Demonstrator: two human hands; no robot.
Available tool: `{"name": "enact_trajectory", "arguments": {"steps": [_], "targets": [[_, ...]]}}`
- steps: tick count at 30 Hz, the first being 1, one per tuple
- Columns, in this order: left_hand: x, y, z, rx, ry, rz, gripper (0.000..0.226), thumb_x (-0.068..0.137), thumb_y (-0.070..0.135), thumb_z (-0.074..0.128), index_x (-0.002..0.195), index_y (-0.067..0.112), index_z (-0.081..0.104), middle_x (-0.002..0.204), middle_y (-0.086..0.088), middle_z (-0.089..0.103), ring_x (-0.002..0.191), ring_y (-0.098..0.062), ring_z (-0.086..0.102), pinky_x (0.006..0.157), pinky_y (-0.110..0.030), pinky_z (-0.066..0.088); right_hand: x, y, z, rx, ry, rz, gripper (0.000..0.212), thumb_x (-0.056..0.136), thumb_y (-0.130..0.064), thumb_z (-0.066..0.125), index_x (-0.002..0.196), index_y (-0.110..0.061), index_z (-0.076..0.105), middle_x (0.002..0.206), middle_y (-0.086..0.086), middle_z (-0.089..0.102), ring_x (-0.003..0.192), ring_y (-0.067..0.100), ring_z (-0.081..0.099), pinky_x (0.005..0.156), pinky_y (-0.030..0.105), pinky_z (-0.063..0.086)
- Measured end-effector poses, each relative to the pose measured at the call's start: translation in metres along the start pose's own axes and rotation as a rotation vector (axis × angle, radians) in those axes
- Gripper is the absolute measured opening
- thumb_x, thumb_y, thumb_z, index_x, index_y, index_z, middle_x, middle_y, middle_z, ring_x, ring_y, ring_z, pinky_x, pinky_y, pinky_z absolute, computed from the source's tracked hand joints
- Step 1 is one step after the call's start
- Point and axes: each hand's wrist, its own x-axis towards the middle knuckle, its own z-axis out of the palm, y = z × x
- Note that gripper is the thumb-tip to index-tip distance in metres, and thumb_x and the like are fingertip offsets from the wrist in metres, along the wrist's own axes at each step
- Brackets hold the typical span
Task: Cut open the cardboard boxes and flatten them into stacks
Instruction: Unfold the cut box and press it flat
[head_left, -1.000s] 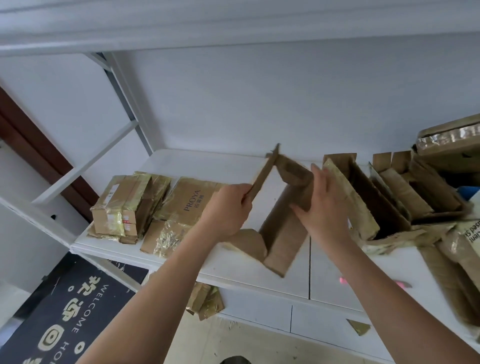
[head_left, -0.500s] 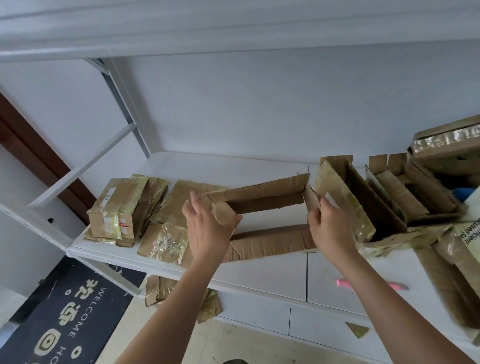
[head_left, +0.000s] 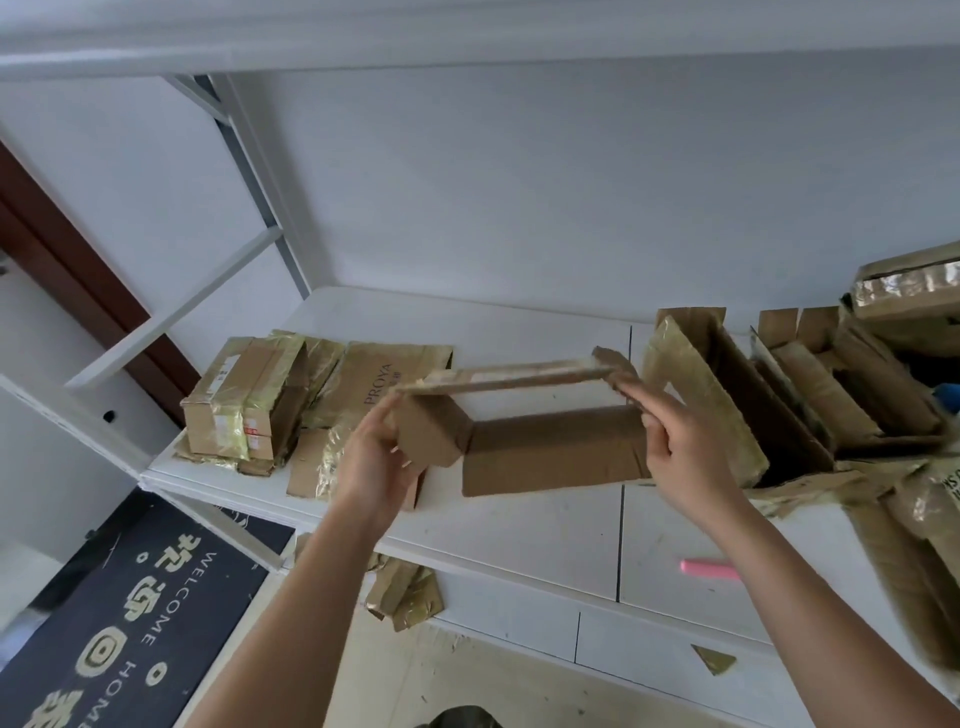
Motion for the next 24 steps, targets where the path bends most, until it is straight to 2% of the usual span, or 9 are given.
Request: {"name": "enact_trajectory", "arguments": {"steps": [1, 3, 7, 10, 13, 16, 20, 22, 24], "targets": [[0.001, 0.003, -0.009, -0.084, -0.007, -0.074, 0.048, 0.095, 0.002, 0.03, 0.133, 0.016, 0.057, 0.115, -0.017, 0.067, 0.096, -0.033, 0.067, 0.087, -0.046, 0.055, 0.001, 0.005, 0.001, 0.001, -0.103, 0.026, 0.063, 0.086, 0.024, 0.043, 0.13, -0.018, 0.06, 0.125, -0.008, 0.059, 0.108, -0.012, 0.052, 0.082, -0.003, 0.038], [0.001, 0.001, -0.022, 0.002, 0.05, -0.175, 0.038, 0.095, 0.012, 0.036, 0.122, 0.004, 0.061, 0.106, -0.021, 0.069, 0.094, -0.036, 0.067, 0.086, -0.046, 0.055, -0.003, 0.016, 0.007, -0.114, -0.352, 0.122, 0.065, 0.08, 0.022, 0.044, 0.118, -0.026, 0.066, 0.137, -0.019, 0.05, 0.125, 0.008, 0.053, 0.089, 0.009, 0.044], [0.017, -0.022, -0.027, 0.621, 0.091, -0.208, 0.034, 0.091, 0.03, 0.063, 0.11, 0.002, 0.06, 0.106, -0.019, 0.068, 0.096, -0.035, 0.068, 0.078, -0.045, 0.06, -0.013, 0.026, 0.03, -0.292, -0.703, 0.362, 0.04, 0.079, 0.009, 0.044, 0.1, -0.019, 0.064, 0.142, -0.01, 0.05, 0.123, 0.017, 0.053, 0.093, 0.028, 0.046], [0.025, -0.036, -0.026, 0.848, 0.145, -0.186, 0.049, 0.083, 0.023, 0.078, 0.119, 0.003, 0.051, 0.106, -0.015, 0.065, 0.086, -0.026, 0.067, 0.067, -0.039, 0.058, -0.011, 0.022, 0.05, -0.343, -0.63, 0.339, 0.034, 0.089, 0.0, 0.048, 0.113, -0.022, 0.053, 0.122, 0.0, 0.059, 0.099, 0.014, 0.057, 0.081, 0.03, 0.05], [0.035, -0.049, -0.03, 0.846, 0.116, -0.171, 0.046, 0.086, 0.022, 0.074, 0.125, 0.015, 0.05, 0.115, -0.013, 0.063, 0.086, -0.024, 0.067, 0.063, -0.033, 0.056, -0.014, 0.025, 0.068, -0.454, -0.593, 0.214, 0.039, 0.099, -0.021, 0.048, 0.138, -0.027, 0.049, 0.122, -0.003, 0.049, 0.088, 0.007, 0.049, 0.062, 0.019, 0.038], [0.04, -0.055, -0.032, 0.808, 0.047, -0.186, 0.038, 0.092, 0.027, 0.067, 0.127, 0.014, 0.059, 0.117, -0.009, 0.068, 0.095, -0.025, 0.069, 0.081, -0.042, 0.06, -0.017, 0.031, 0.079, -0.59, -0.617, 0.181, 0.036, 0.101, -0.031, 0.044, 0.135, -0.028, 0.056, 0.12, -0.004, 0.041, 0.098, 0.01, 0.048, 0.067, 0.022, 0.036], [0.037, -0.046, -0.025, 0.641, 0.052, -0.144, 0.016, 0.093, 0.007, 0.062, 0.108, 0.011, 0.069, 0.097, -0.01, 0.073, 0.087, -0.031, 0.071, 0.08, -0.048, 0.059, -0.008, 0.036, 0.077, -0.47, -0.659, 0.277, 0.039, 0.099, -0.034, 0.051, 0.138, -0.028, 0.053, 0.12, -0.006, 0.04, 0.101, 0.01, 0.046, 0.074, 0.025, 0.043], [0.038, -0.04, -0.019, 0.594, 0.076, -0.123, 0.015, 0.092, 0.008, 0.064, 0.104, 0.013, 0.07, 0.096, -0.009, 0.073, 0.087, -0.03, 0.07, 0.082, -0.051, 0.058, -0.004, 0.036, 0.071, -0.417, -0.53, 0.298, 0.041, 0.097, -0.03, 0.055, 0.137, -0.025, 0.05, 0.125, 0.0, 0.04, 0.105, 0.015, 0.047, 0.079, 0.03, 0.05], [0.035, -0.034, -0.012, 0.565, 0.108, -0.092, 0.011, 0.092, 0.01, 0.065, 0.098, 0.018, 0.071, 0.098, -0.009, 0.074, 0.092, -0.031, 0.07, 0.086, -0.052, 0.057, -0.004, 0.029, 0.068, -0.454, -0.222, 0.257, 0.043, 0.091, -0.026, 0.064, 0.131, -0.017, 0.05, 0.128, 0.011, 0.04, 0.113, 0.028, 0.043, 0.085, 0.039, 0.051]]}}
